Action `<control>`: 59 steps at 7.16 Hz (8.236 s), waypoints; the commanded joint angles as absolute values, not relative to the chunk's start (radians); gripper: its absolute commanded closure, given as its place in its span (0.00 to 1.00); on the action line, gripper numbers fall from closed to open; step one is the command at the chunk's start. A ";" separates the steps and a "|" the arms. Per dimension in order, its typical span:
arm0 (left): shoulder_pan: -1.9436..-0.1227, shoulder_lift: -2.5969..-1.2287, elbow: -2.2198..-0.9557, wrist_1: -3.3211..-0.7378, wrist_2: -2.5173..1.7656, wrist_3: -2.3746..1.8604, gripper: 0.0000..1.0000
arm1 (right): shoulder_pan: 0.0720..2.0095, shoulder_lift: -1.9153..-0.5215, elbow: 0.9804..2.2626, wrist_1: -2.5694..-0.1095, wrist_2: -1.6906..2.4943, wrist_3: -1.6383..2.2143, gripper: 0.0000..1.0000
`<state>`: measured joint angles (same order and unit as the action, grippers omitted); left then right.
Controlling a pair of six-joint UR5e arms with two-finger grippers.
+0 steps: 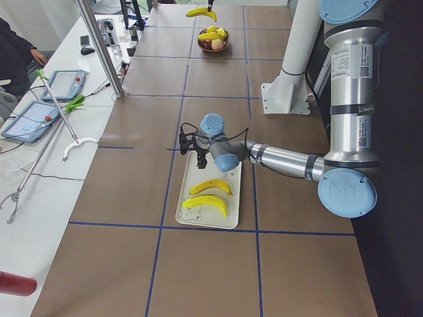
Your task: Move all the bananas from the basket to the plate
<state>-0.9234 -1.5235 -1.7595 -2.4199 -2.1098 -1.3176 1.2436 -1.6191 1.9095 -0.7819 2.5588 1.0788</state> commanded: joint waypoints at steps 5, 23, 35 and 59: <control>-0.866 -1.992 -1.743 -2.408 -2.183 -2.045 0.01 | 0.728 -1.260 1.921 -0.822 2.119 1.414 1.00; -0.612 -2.192 -1.683 -2.405 -1.960 -2.212 1.00 | 0.488 -1.072 2.025 -1.163 1.847 1.413 0.40; -0.902 -1.538 -1.873 -2.092 -2.088 -1.242 1.00 | 0.738 -1.307 2.206 -1.304 2.037 1.393 0.00; -0.891 -1.454 -1.825 -2.157 -1.974 -1.124 0.00 | 0.881 -1.563 1.894 -1.543 1.921 0.561 0.07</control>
<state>-0.8921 -1.4549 -1.8256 -2.1567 -1.9743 -1.1239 0.8799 -1.5455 1.8917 -1.5432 1.9268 0.5609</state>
